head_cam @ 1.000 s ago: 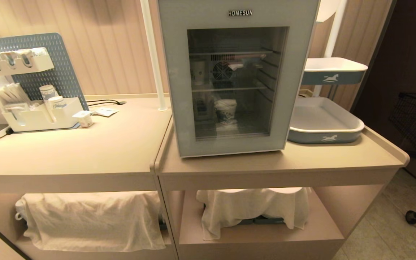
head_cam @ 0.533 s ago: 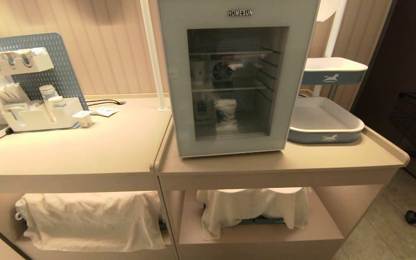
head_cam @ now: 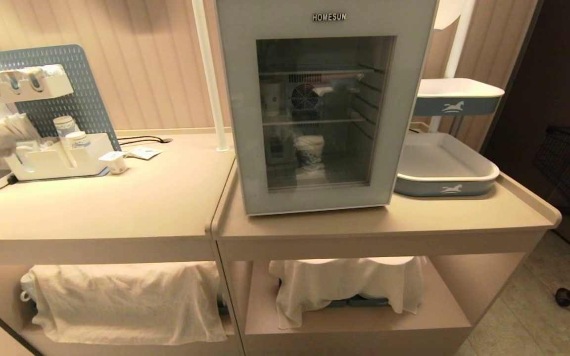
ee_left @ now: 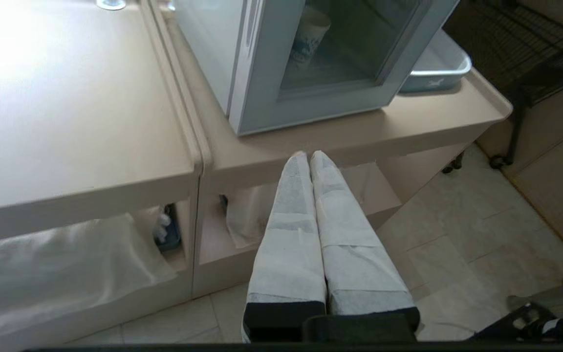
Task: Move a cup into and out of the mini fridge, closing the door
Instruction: Open the freezer door
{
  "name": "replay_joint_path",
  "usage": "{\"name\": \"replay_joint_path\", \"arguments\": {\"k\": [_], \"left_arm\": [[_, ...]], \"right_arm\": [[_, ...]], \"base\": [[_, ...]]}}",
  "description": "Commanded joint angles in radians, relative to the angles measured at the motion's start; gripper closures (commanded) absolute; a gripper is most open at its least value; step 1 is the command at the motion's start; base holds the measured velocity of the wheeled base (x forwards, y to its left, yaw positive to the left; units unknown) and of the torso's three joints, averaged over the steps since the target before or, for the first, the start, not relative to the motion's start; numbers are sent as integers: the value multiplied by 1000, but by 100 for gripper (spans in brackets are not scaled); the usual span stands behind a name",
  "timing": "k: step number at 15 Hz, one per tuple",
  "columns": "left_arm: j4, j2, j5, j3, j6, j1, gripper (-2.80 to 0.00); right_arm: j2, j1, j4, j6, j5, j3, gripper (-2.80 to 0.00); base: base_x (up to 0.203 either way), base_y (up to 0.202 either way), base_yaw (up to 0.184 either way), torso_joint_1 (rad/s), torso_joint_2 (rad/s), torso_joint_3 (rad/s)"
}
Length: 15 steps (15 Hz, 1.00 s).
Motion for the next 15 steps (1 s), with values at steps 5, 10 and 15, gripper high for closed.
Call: {"name": "replay_joint_path", "arguments": {"k": [5, 10, 15], "left_arm": [[-156, 296, -151, -120, -304, 20, 0], [-212, 426, -233, -138, -405, 26, 0], [-263, 548, -266, -154, -417, 0, 0]], "right_arm": [[2, 0, 0, 0, 0, 18, 0], [2, 0, 0, 0, 0, 18, 0], [2, 0, 0, 0, 0, 18, 0]], "base": [[0, 0, 0, 0, 0, 0], [0, 0, 0, 0, 0, 0], [0, 0, 0, 0, 0, 0]]}}
